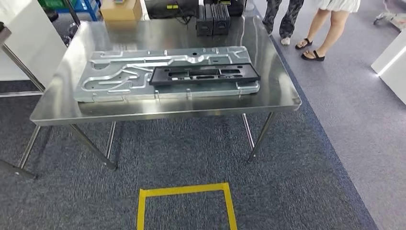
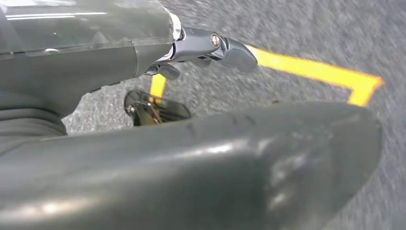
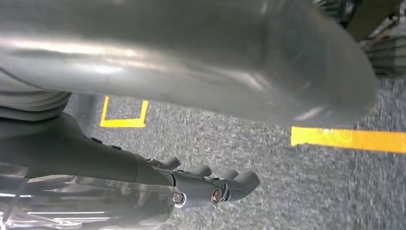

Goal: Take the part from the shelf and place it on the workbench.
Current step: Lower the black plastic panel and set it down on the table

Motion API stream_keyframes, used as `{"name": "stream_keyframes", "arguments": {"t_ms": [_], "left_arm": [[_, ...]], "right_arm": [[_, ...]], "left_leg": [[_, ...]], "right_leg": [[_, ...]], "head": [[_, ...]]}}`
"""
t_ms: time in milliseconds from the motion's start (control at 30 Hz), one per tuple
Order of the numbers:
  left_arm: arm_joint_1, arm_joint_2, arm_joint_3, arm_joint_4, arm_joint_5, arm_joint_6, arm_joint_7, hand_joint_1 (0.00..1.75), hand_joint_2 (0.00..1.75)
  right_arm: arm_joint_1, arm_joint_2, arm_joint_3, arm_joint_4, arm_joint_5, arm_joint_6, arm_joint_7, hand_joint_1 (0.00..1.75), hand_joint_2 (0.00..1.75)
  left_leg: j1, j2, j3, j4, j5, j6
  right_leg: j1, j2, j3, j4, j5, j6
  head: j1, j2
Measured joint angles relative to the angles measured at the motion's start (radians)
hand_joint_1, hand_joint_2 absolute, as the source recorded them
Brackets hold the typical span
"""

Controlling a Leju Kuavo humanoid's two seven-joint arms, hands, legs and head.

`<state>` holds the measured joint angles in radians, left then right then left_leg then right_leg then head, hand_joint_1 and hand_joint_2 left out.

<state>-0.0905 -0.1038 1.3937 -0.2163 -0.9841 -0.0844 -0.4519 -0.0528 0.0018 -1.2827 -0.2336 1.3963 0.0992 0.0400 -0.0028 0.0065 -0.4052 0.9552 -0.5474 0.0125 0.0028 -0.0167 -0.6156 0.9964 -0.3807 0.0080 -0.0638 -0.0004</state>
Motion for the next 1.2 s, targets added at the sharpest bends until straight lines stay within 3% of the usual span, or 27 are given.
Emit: {"name": "stream_keyframes", "arguments": {"t_ms": [33, 67, 133, 167, 200, 233, 267, 300, 333, 367, 433, 467, 500, 567, 633, 700, 733, 767, 800, 867, 933, 967, 1033, 1067, 1100, 1200], "left_arm": [[0.0, 0.0, -0.001, 0.0, -0.004, -0.002, 0.001, 0.0, 0.0], [0.0, 0.0, -0.004, 0.0, -0.009, -0.005, 0.005, 0.0, 0.0], [0.0, 0.0, -0.011, 0.001, -0.018, -0.014, 0.015, 0.0, 0.0], [0.0, 0.0, -0.016, 0.001, -0.022, -0.017, 0.021, 0.0, 0.0], [0.001, 0.0, -0.02, 0.001, -0.026, -0.02, 0.026, 0.0, 0.0], [0.001, 0.0, -0.024, 0.001, -0.03, -0.022, 0.031, 0.0, 0.0], [0.002, 0.0, -0.027, 0.001, -0.033, -0.023, 0.035, 0.0, 0.0], [0.002, 0.0, -0.03, 0.001, -0.036, -0.024, 0.039, 0.0, 0.0], [0.001, 0.0, -0.032, 0.001, -0.039, -0.024, 0.042, 0.0, 0.0], [0.001, -0.001, -0.036, 0.001, -0.041, -0.025, 0.045, 0.0, 0.0], [-0.001, -0.001, -0.044, 0.001, -0.043, -0.026, 0.05, 0.0, 0.0], [-0.002, -0.001, -0.048, 0.001, -0.044, -0.027, 0.052, 0.0, 0.0], [-0.003, -0.002, -0.05, 0.001, -0.045, -0.028, 0.053, 0.0, 0.0], [-0.003, -0.001, -0.051, 0.001, -0.046, -0.029, 0.054, 0.0, 0.0], [-0.001, 0.0, -0.051, 0.001, -0.048, -0.029, 0.054, 0.0, 0.0], [-0.001, 0.0, -0.052, 0.001, -0.051, -0.029, 0.053, 0.0, 0.0], [-0.001, 0.0, -0.053, 0.001, -0.051, -0.029, 0.053, 0.0, 0.0], [-0.001, 0.0, -0.054, 0.001, -0.052, -0.028, 0.053, 0.0, 0.0], [-0.001, 0.0, -0.055, 0.001, -0.053, -0.028, 0.053, 0.0, 0.0], [-0.003, 0.0, -0.058, 0.001, -0.053, -0.028, 0.053, 0.0, 0.0], [-0.006, 0.0, -0.06, 0.001, -0.053, -0.028, 0.053, 0.0, 0.0], [-0.008, 0.0, -0.062, 0.001, -0.053, -0.028, 0.053, 0.0, 0.0], [-0.007, 0.0, -0.065, 0.001, -0.054, -0.027, 0.052, 0.0, 0.0], [-0.006, 0.0, -0.067, 0.001, -0.054, -0.027, 0.053, 0.0, 0.0], [-0.005, 0.0, -0.069, 0.001, -0.055, -0.027, 0.053, 0.0, 0.0], [-0.005, 0.0, -0.072, 0.001, -0.057, -0.027, 0.053, 0.0, 0.0]], "right_arm": [[0.0, 0.002, -0.001, 0.002, 0.003, 0.001, 0.005, 0.0, 0.0], [0.0, 0.005, -0.002, 0.004, 0.006, 0.003, 0.007, 0.0, 0.0], [0.0, 0.01, -0.004, 0.007, 0.012, 0.007, 0.008, 0.0, 0.0], [-0.001, 0.013, -0.004, 0.01, 0.014, 0.01, 0.007, 0.0, 0.0], [-0.001, 0.016, -0.004, 0.011, 0.016, 0.013, 0.004, 0.0, 0.0], [-0.002, 0.018, -0.004, 0.012, 0.017, 0.014, 0.0, 0.0, 0.0], [-0.002, 0.019, -0.004, 0.013, 0.017, 0.016, -0.004, 0.0, 0.0], [-0.004, 0.02, -0.004, 0.013, 0.017, 0.016, -0.008, 0.0, 0.0], [-0.005, 0.02, -0.004, 0.013, 0.017, 0.016, -0.011, 0.0, 0.0], [-0.008, 0.02, -0.004, 0.013, 0.017, 0.016, -0.014, 0.0, 0.0], [-0.013, 0.02, -0.004, 0.014, 0.017, 0.017, -0.021, 0.0, 0.0], [-0.016, 0.021, -0.004, 0.014, 0.017, 0.017, -0.024, 0.0, 0.0], [-0.018, 0.022, -0.004, 0.014, 0.017, 0.017, -0.027, 0.0, 0.0], [-0.02, 0.025, -0.004, 0.016, 0.017, 0.018, -0.028, 0.0, 0.0], [-0.022, 0.028, -0.004, 0.017, 0.017, 0.019, -0.029, 0.0, 0.0], [-0.023, 0.029, -0.004, 0.017, 0.016, 0.018, -0.029, 0.0, 0.0], [-0.023, 0.03, -0.004, 0.017, 0.016, 0.018, -0.03, 0.0, 0.0], [-0.023, 0.031, -0.004, 0.017, 0.015, 0.018, -0.031, 0.0, 0.0], [-0.023, 0.031, -0.004, 0.017, 0.015, 0.018, -0.032, 0.0, 0.0], [-0.024, 0.033, -0.004, 0.018, 0.015, 0.018, -0.033, 0.0, 0.0], [-0.025, 0.035, -0.004, 0.018, 0.015, 0.018, -0.034, 0.0, 0.0], [-0.025, 0.036, -0.004, 0.018, 0.015, 0.018, -0.034, 0.0, 0.0], [-0.023, 0.037, -0.004, 0.018, 0.015, 0.018, -0.035, 0.0, 0.0], [-0.022, 0.037, -0.004, 0.018, 0.014, 0.018, -0.035, 0.0, 0.0], [-0.021, 0.037, -0.004, 0.018, 0.014, 0.018, -0.035, 0.0, 0.0], [-0.019, 0.038, -0.004, 0.019, 0.011, 0.018, -0.035, 0.0, 0.0]], "left_leg": [[0.0, 0.003, -0.008, -0.001, 0.011, 0.009], [0.001, 0.005, -0.019, -0.002, 0.023, 0.018], [0.003, 0.009, -0.047, -0.005, 0.051, 0.032], [0.003, 0.009, -0.066, -0.004, 0.064, 0.035], [0.002, 0.009, -0.085, -0.001, 0.078, 0.034], [0.001, 0.009, -0.105, 0.003, 0.091, 0.033], [0.001, 0.009, -0.127, 0.009, 0.103, 0.031], [0.002, 0.009, -0.147, 0.016, 0.113, 0.028], [0.003, 0.009, -0.166, 0.025, 0.122, 0.025], [0.003, 0.008, -0.183, 0.035, 0.129, 0.021], [0.001, 0.008, -0.204, 0.05, 0.143, 0.01], [0.001, 0.008, -0.209, 0.053, 0.151, 0.004], [0.001, 0.008, -0.211, 0.052, 0.16, -0.003], [0.005, 0.005, -0.22, 0.062, 0.151, -0.015], [0.009, 0.003, -0.246, 0.133, 0.067, -0.025], [0.011, 0.002, -0.277, 0.264, -0.031, -0.034], [0.013, 0.002, -0.283, 0.32, -0.047, -0.037], [0.014, 0.002, -0.276, 0.35, -0.038, -0.038], [0.014, 0.002, -0.252, 0.344, -0.011, -0.038], [0.014, 0.002, -0.153, 0.234, 0.032, -0.031], [0.01, 0.001, -0.044, 0.076, 0.014, -0.02], [0.007, 0.001, -0.015, 0.027, 0.0, -0.013], [0.004, 0.003, -0.018, 0.003, 0.005, 0.004], [0.005, 0.005, -0.029, 0.002, 0.016, 0.013], [0.006, 0.007, -0.043, 0.0, 0.03, 0.022], [0.004, 0.009, -0.095, 0.001, 0.073, 0.035]], "right_leg": [[-0.003, 0.002, -0.004, 0.002, -0.001, 0.006], [-0.005, 0.005, -0.011, 0.014, -0.021, 0.011], [-0.01, 0.011, -0.036, 0.093, -0.119, 0.019], [-0.012, 0.012, -0.05, 0.156, -0.174, 0.022], [-0.014, 0.012, -0.061, 0.221, -0.209, 0.025], [-0.015, 0.012, -0.062, 0.269, -0.218, 0.028], [-0.016, 0.012, -0.05, 0.29, -0.202, 0.03], [-0.017, 0.012, -0.021, 0.276, -0.171, 0.031], [-0.017, 0.012, 0.025, 0.227, -0.141, 0.031], [-0.016, 0.013, 0.084, 0.151, -0.133, 0.028], [-0.012, 0.016, 0.178, 0.009, -0.156, 0.019], [-0.009, 0.016, 0.199, -0.029, -0.171, 0.013], [-0.008, 0.016, 0.2, -0.04, -0.172, 0.006], [-0.01, 0.011, 0.183, -0.039, -0.153, -0.01], [-0.012, 0.006, 0.157, -0.04, -0.127, -0.024], [-0.01, 0.004, 0.122, -0.036, -0.102, -0.029], [-0.009, 0.003, 0.103, -0.032, -0.09, -0.029], [-0.008, 0.002, 0.083, -0.028, -0.078, -0.028], [-0.007, 0.002, 0.063, -0.022, -0.067, -0.026], [-0.006, 0.003, 0.028, -0.01, -0.047, -0.02], [-0.004, 0.002, 0.007, 0.001, -0.029, -0.011], [-0.003, 0.001, 0.002, 0.003, -0.02, -0.005], [-0.005, 0.001, -0.006, 0.001, -0.001, 0.007], [-0.007, 0.003, -0.013, 0.006, -0.009, 0.013], [-0.008, 0.005, -0.023, 0.026, -0.039, 0.018], [-0.013, 0.011, -0.067, 0.194, -0.193, 0.027]], "head": [[0.0, 0.0], [0.0, 0.0], [0.0, 0.0], [0.0, 0.0], [0.0, 0.0], [0.0, 0.0], [0.0, 0.0], [0.0, 0.0], [0.0, 0.0], [0.0, 0.0], [0.0, 0.0], [0.0, 0.0], [0.0, 0.0], [0.0, 0.0], [0.0, 0.0], [0.0, 0.0], [0.0, 0.0], [0.0, 0.0], [0.0, 0.0], [0.0, 0.0], [0.0, 0.0], [0.0, 0.0], [0.0, 0.0], [0.0, 0.0], [0.0, 0.0], [0.0, 0.0]]}}
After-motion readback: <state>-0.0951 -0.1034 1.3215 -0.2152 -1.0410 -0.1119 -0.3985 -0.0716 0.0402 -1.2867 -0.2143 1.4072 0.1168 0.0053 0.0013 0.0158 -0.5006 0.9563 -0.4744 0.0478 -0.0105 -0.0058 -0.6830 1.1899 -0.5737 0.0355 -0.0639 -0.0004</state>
